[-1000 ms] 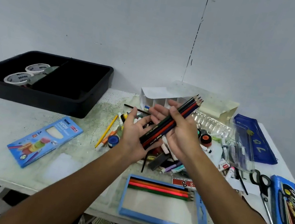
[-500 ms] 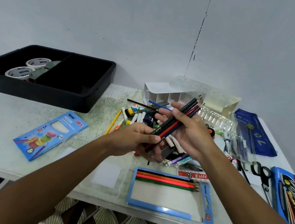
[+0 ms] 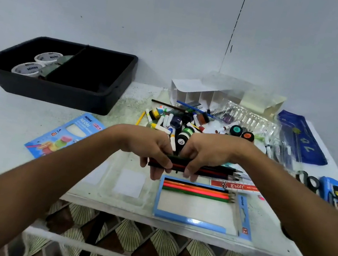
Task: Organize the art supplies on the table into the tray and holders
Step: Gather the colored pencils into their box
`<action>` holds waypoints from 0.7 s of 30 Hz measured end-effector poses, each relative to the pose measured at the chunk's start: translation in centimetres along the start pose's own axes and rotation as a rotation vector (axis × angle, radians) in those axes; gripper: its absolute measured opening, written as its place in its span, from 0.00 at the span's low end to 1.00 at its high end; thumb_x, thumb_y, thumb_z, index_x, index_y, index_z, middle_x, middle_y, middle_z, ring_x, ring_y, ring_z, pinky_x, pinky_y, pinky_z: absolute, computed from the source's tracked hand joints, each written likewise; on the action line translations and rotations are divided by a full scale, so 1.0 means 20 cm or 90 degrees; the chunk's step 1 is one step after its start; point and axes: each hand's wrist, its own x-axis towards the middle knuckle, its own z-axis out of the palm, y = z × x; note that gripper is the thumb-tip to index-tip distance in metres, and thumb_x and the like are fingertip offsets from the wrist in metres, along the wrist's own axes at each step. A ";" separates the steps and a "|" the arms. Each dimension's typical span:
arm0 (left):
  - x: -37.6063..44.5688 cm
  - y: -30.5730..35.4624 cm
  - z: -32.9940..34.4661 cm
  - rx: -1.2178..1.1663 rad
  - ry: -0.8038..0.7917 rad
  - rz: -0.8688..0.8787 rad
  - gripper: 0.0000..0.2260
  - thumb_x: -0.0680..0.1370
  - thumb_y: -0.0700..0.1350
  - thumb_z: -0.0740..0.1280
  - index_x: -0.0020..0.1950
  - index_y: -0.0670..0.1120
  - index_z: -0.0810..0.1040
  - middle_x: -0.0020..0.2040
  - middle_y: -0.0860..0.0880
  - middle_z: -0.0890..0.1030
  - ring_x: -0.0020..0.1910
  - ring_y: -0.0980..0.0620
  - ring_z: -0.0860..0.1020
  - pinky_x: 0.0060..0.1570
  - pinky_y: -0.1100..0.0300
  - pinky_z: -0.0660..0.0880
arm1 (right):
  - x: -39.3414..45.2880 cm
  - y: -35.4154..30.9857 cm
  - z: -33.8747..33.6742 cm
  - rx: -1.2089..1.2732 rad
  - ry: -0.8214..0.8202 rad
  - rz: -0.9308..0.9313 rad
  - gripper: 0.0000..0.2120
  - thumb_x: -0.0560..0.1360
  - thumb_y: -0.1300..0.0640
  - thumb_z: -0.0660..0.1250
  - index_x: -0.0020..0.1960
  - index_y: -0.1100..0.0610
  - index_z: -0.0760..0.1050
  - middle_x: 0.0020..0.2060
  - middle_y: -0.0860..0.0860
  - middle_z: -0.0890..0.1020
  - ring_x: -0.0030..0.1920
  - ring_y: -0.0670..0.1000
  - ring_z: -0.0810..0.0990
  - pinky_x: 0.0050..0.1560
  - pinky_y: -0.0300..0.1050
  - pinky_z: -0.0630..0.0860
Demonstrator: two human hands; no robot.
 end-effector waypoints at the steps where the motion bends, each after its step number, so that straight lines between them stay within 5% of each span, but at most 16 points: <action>1: 0.00 0.00 0.00 0.006 -0.008 0.003 0.07 0.80 0.41 0.64 0.48 0.42 0.81 0.38 0.48 0.85 0.35 0.55 0.81 0.31 0.63 0.69 | 0.02 0.01 0.01 0.029 -0.024 0.001 0.05 0.72 0.58 0.73 0.48 0.57 0.83 0.40 0.53 0.86 0.45 0.53 0.84 0.54 0.52 0.79; 5: 0.01 -0.03 0.03 0.047 0.001 0.025 0.07 0.79 0.40 0.65 0.47 0.39 0.82 0.37 0.50 0.84 0.31 0.59 0.76 0.31 0.65 0.67 | 0.06 0.04 0.05 0.037 -0.069 -0.020 0.06 0.71 0.60 0.74 0.37 0.52 0.82 0.37 0.52 0.86 0.42 0.55 0.84 0.55 0.57 0.78; 8: 0.02 -0.06 0.07 0.061 0.055 0.053 0.09 0.78 0.43 0.68 0.47 0.38 0.82 0.38 0.51 0.84 0.34 0.57 0.76 0.33 0.64 0.68 | 0.07 0.10 0.07 0.095 -0.090 -0.010 0.04 0.72 0.62 0.73 0.46 0.61 0.82 0.42 0.57 0.86 0.42 0.57 0.84 0.51 0.57 0.80; 11: 0.00 -0.15 0.10 0.091 0.163 0.077 0.12 0.72 0.51 0.75 0.51 0.47 0.82 0.40 0.52 0.80 0.38 0.57 0.75 0.37 0.64 0.69 | 0.02 0.20 0.09 0.187 -0.091 -0.003 0.08 0.74 0.65 0.71 0.51 0.67 0.80 0.46 0.61 0.85 0.37 0.51 0.84 0.40 0.44 0.81; 13: -0.03 -0.24 0.15 0.199 0.236 0.081 0.22 0.69 0.58 0.75 0.60 0.55 0.78 0.46 0.58 0.77 0.42 0.64 0.72 0.40 0.69 0.68 | -0.02 0.25 0.12 0.254 -0.052 -0.014 0.04 0.74 0.65 0.69 0.49 0.65 0.80 0.46 0.60 0.85 0.31 0.46 0.81 0.30 0.34 0.73; 17: -0.03 -0.39 0.33 0.425 0.257 0.170 0.33 0.69 0.70 0.66 0.71 0.60 0.69 0.55 0.55 0.71 0.51 0.61 0.65 0.53 0.62 0.65 | 0.00 0.32 0.21 0.399 -0.020 -0.016 0.05 0.74 0.69 0.68 0.50 0.66 0.79 0.49 0.63 0.84 0.49 0.59 0.84 0.50 0.49 0.80; 21: 0.02 -0.43 0.42 0.509 0.367 0.255 0.27 0.69 0.70 0.66 0.61 0.56 0.80 0.53 0.55 0.77 0.51 0.54 0.69 0.47 0.51 0.71 | 0.05 0.28 0.26 0.315 -0.070 0.007 0.07 0.74 0.65 0.70 0.50 0.68 0.80 0.46 0.61 0.85 0.50 0.60 0.84 0.54 0.57 0.77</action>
